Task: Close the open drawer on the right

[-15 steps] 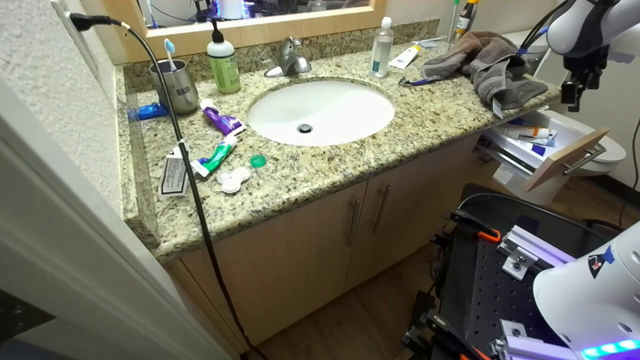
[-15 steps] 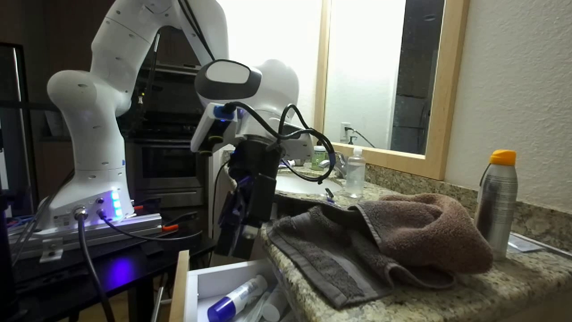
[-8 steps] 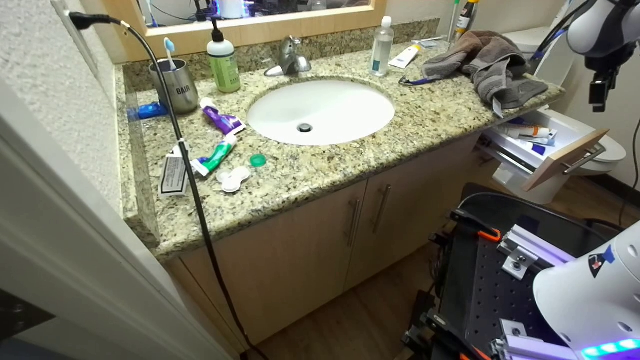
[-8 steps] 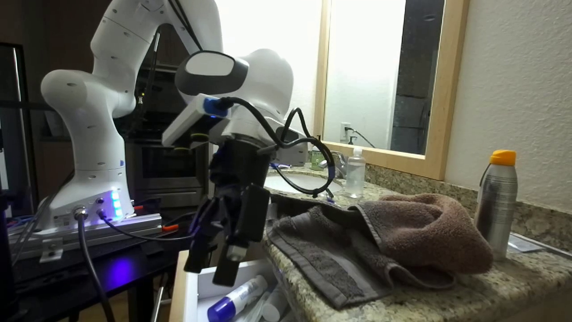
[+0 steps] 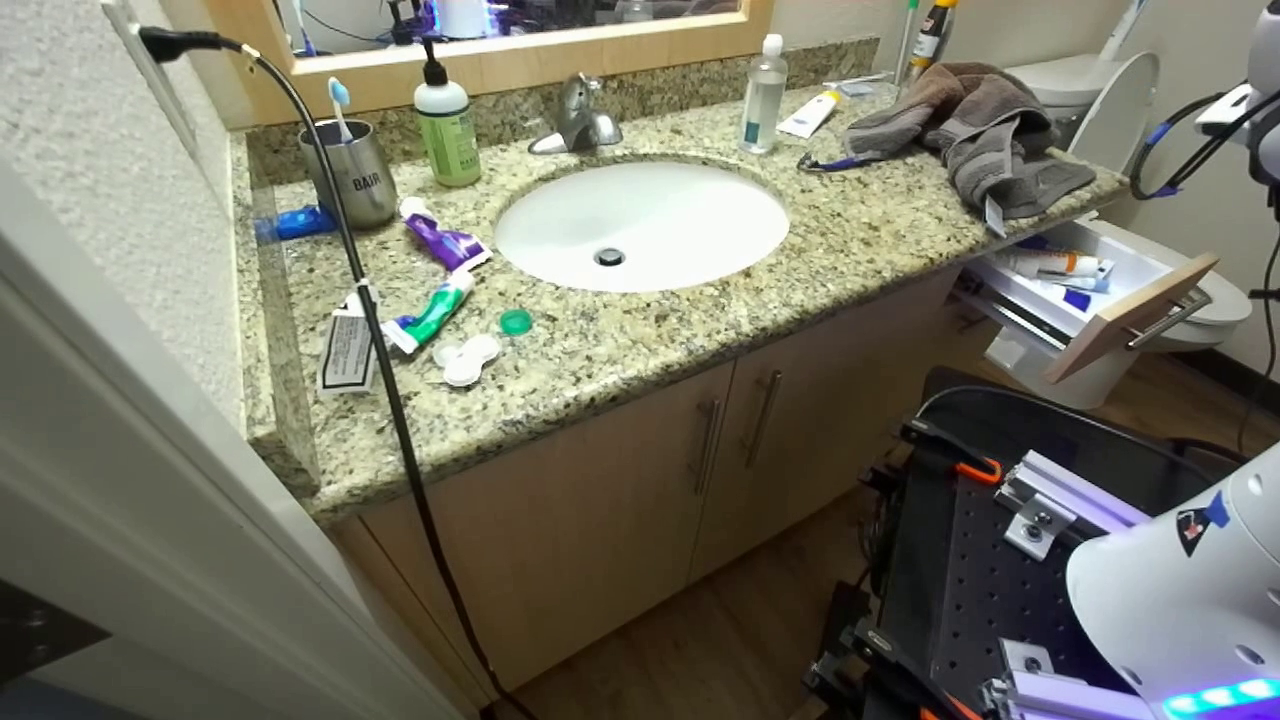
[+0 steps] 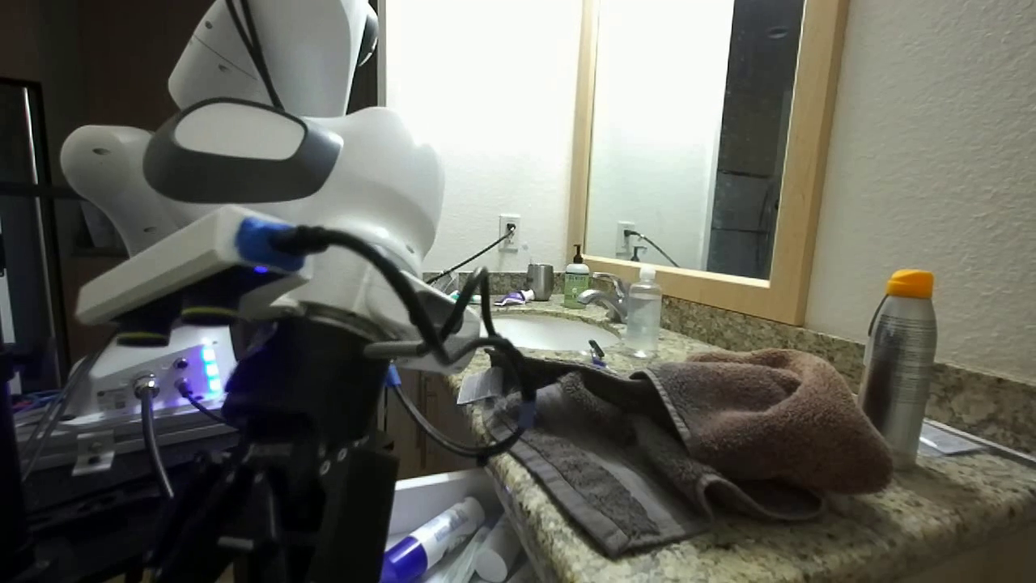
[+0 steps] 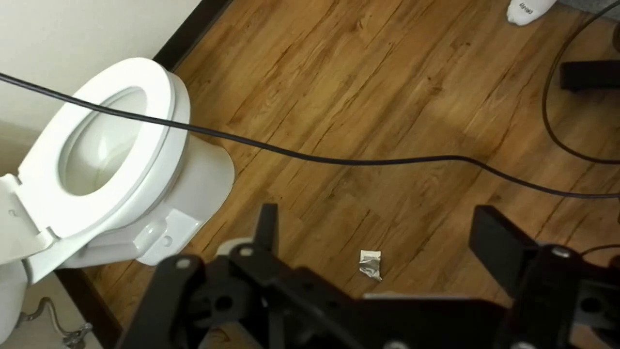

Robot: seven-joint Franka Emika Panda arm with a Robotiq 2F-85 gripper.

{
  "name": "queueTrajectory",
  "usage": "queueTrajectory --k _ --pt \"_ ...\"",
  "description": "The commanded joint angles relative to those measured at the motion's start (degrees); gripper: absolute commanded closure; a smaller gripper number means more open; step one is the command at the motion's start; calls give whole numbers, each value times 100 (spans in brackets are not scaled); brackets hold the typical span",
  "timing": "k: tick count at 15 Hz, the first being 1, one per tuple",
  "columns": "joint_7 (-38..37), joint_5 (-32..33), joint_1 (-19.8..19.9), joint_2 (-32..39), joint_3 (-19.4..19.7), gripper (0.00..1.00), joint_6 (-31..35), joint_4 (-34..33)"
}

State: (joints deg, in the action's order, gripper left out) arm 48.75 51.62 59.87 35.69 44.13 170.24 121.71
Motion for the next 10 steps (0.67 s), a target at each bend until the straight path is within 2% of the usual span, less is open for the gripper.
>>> queueTrajectory --k 1,5,6,8,10 --pt "92 167 531 480 -501 0 37 -290" --pt "430 44 1119 570 -1150 0 -66 -364" --pt "46 212 822 539 -896 0 -84 -270" --pt "131 201 1036 557 -1104 0 -84 -304" --pt "160 199 1090 557 -1138 0 -83 -330"
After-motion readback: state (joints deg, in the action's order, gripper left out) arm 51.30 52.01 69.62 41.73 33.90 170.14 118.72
